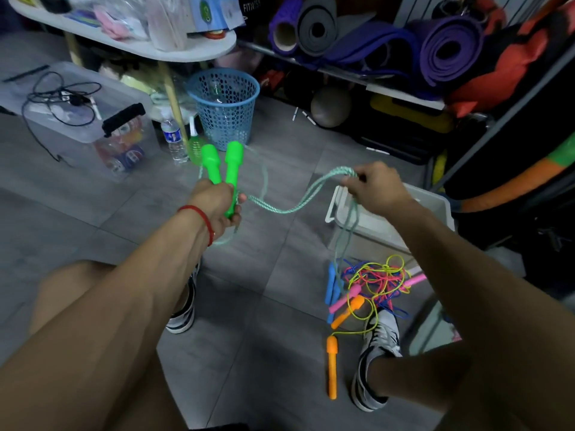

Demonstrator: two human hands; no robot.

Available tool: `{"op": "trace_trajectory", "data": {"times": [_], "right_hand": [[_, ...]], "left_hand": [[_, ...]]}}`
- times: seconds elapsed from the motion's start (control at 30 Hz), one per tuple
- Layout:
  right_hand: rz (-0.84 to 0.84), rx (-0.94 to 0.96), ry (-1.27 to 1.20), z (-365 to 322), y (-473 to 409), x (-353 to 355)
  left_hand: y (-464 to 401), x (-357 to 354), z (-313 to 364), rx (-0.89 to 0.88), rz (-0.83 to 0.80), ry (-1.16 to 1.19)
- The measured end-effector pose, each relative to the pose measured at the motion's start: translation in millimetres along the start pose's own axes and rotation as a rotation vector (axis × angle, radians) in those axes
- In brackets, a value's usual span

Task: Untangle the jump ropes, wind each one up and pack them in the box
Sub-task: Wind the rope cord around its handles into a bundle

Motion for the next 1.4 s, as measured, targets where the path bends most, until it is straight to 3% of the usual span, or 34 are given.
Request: {"op": "trace_trajectory", "data": {"times": [0.13,0.33,0.4,0.5,0.57,0.87,0.93,1.1,1.2,1.4], "right_hand": [[0.069,-0.148,-0.346,-22.4,-41.6,18.8],[0.21,-0.202,-0.311,-17.9,-98.9,44.1],[0.096,-0.181,-0.177,-12.1,-100.3,43.8],[-0.211,-0.03,0.109,-10.6,-84.8,30.4],[-0.253,0.067,0.093,-17.6,-70.1,19.2],[-0.338,0.216,-1.151,-49.9,-10.0,-13.6],[-0.32,0.207,-1.254,-50.2,-1.9,-14.2],[-0.092,0.256,-0.87,-47.2,7.5,-3.3],[0.018,0.204,-0.809,-42.4,7.5,-0.4],[0.056,0.183,-0.726,-40.4,8.3,-2.0]], "left_hand": [[9.1,-2.6,-0.5,0.019,-0.048,-0.076],[11.5,-10.0,-0.2,-0.072,-0.133,-0.189],[12.1,-11.9,-2.0,-0.132,-0.162,-0.242],[11.7,-12.7,-6.1,-0.217,-0.204,-0.348],[12.6,-12.7,-8.0,-0.241,-0.222,-0.418],[53.0,-16.3,-4.6,0.069,-0.795,-0.074],[57.2,-15.7,-5.7,0.092,-0.86,-0.068],[64.1,-22.1,-17.1,0.096,-0.909,-0.093],[66.2,-27.9,-20.6,0.1,-0.913,-0.097],[64.9,-29.6,-19.9,0.126,-0.932,-0.233]]}}
Point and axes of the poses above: each hand's wrist, its own y-axis away from the middle knuckle, its own x-axis out of the back of the hand, z = x × y, the point moved 1 cm from there along -y, towards the middle knuckle, and after that the axes turned 15 degrees about y, right-handed, at the moved point
